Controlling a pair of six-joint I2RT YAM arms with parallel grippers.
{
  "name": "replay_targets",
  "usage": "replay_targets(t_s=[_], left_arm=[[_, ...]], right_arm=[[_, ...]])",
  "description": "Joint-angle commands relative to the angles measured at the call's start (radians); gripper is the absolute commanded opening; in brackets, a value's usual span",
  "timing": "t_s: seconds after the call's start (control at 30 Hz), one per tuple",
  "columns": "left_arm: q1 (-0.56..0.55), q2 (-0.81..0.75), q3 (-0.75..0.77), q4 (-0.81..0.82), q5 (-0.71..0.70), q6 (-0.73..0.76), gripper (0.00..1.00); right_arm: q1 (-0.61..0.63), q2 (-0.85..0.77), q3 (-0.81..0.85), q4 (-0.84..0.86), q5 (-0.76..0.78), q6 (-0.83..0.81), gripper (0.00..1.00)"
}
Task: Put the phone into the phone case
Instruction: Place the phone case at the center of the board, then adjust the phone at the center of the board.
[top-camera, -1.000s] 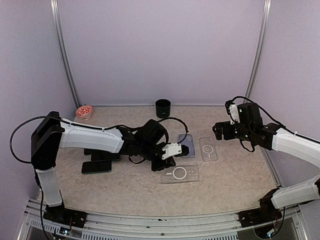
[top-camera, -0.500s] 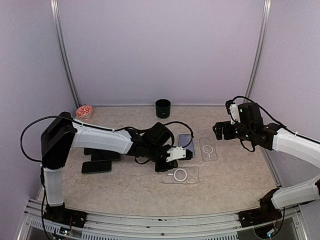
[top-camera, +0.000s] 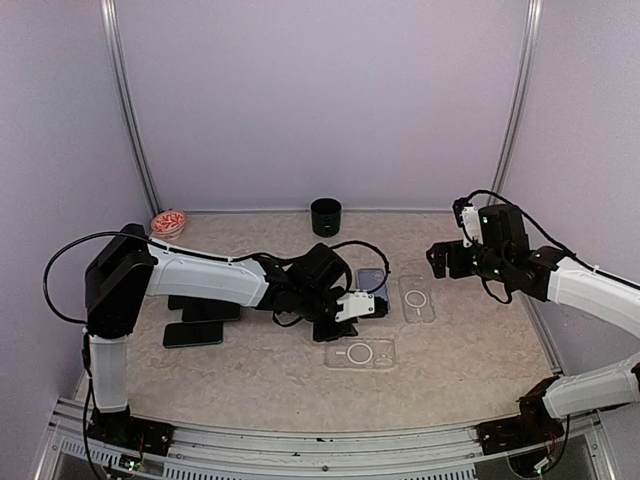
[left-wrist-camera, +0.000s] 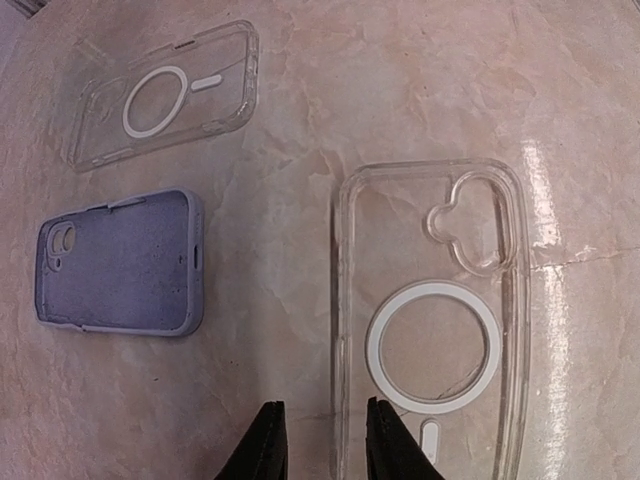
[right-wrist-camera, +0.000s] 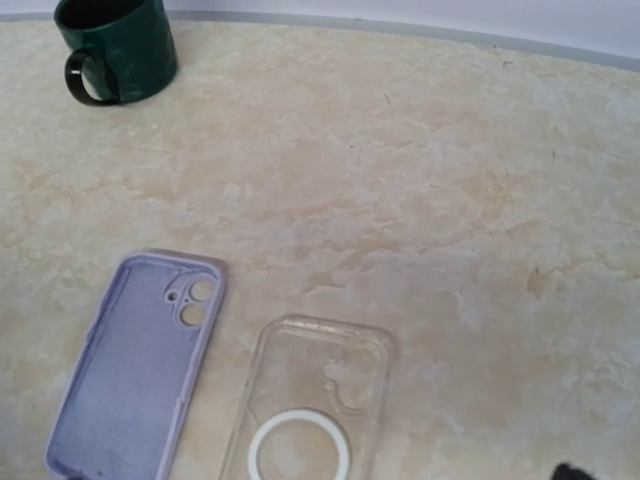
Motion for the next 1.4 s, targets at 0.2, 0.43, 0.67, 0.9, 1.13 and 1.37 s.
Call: replay_targets(t_s=[0.2, 0.43, 0.67, 0.9, 1.13, 1.37], left_arm=[[0.02, -0.103, -0.072, 0.137, -0.116, -0.099, 0.44], [0.051, -0.269, -0.174, 0.21, -0.214, -0.197, 0.67], [0.085, -0.358, -0.214, 0.168, -0.281, -0.328, 0.86], [0.117, -0.501, -0.354, 0.233, -0.281, -0.499, 0.99], [0.232, -0.65, -0.488, 0.246, -0.314, -0.764, 0.99], [0.33, -0.773, -0.536, 0.176, -0.376, -0.964, 0.99]], right_arm=[[0.01, -0.02, 0.003, 0.015, -0.098, -0.024, 1.0], [0.024, 0.027, 0.034, 0.032, -0.22, -0.024, 1.0], [0.11, 0.113, 0.1, 0.045, -0.239, -0.012, 1.0], [0.202, 0.256, 0.221, 0.041, -0.282, -0.015, 1.0], [0.262, 0.396, 0.354, 0.051, -0.357, 0.036, 1.0], [0.329, 0.538, 0.52, 0.025, -0.383, 0.076, 1.0]])
